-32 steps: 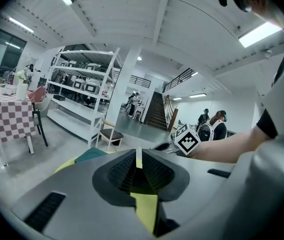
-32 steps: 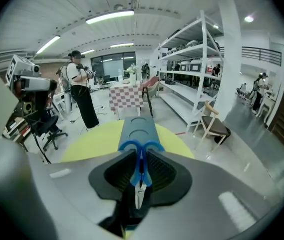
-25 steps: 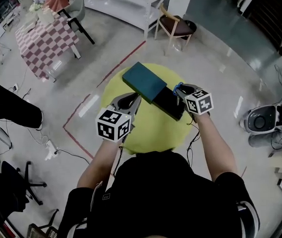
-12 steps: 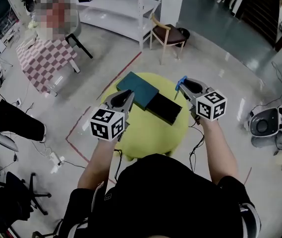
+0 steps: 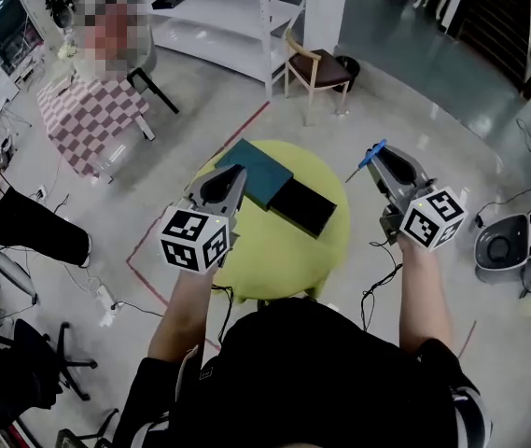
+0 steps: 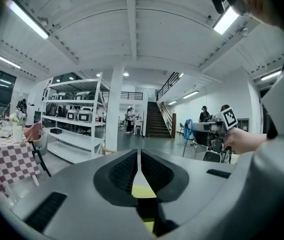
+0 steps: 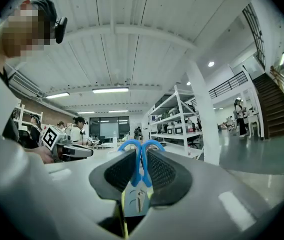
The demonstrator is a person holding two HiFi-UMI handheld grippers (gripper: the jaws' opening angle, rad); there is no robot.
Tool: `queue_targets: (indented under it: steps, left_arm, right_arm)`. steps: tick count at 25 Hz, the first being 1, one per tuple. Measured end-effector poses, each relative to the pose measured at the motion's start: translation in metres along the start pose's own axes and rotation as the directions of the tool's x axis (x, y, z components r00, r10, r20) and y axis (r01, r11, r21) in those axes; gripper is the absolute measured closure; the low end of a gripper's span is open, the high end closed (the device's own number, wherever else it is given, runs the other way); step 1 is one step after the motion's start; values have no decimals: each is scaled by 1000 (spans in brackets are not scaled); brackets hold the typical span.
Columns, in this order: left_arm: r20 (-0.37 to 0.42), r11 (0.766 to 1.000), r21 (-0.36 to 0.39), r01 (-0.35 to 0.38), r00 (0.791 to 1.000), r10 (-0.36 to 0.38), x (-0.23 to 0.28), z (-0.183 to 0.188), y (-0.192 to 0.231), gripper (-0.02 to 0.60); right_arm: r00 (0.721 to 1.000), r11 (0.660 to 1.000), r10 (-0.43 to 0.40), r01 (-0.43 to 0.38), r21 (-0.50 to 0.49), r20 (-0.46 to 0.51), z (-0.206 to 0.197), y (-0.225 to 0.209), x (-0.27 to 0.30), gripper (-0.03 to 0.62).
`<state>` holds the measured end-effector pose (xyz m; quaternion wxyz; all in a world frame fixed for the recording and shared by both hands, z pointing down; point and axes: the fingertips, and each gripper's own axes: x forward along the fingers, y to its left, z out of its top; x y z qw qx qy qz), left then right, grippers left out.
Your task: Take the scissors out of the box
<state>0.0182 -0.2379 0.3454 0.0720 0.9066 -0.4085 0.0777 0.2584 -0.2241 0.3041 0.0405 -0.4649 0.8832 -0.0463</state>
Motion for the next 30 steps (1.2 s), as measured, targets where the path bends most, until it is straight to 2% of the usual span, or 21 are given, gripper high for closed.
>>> queue_targets:
  steps: [5, 12, 30]
  left_arm:
    - [10, 999, 5, -38, 999, 37, -5, 4, 1, 564]
    - [1, 999, -31, -44, 999, 44, -5, -7, 3, 568]
    - [-11, 997, -54, -63, 998, 63, -9, -18, 18, 568]
  right_arm:
    - [996, 998, -63, 63, 0, 67, 11, -7, -30, 509]
    - [995, 997, -71, 72, -9, 65, 5, -11, -38, 510]
    - [997, 998, -56, 56, 11, 44, -9, -5, -25, 510]
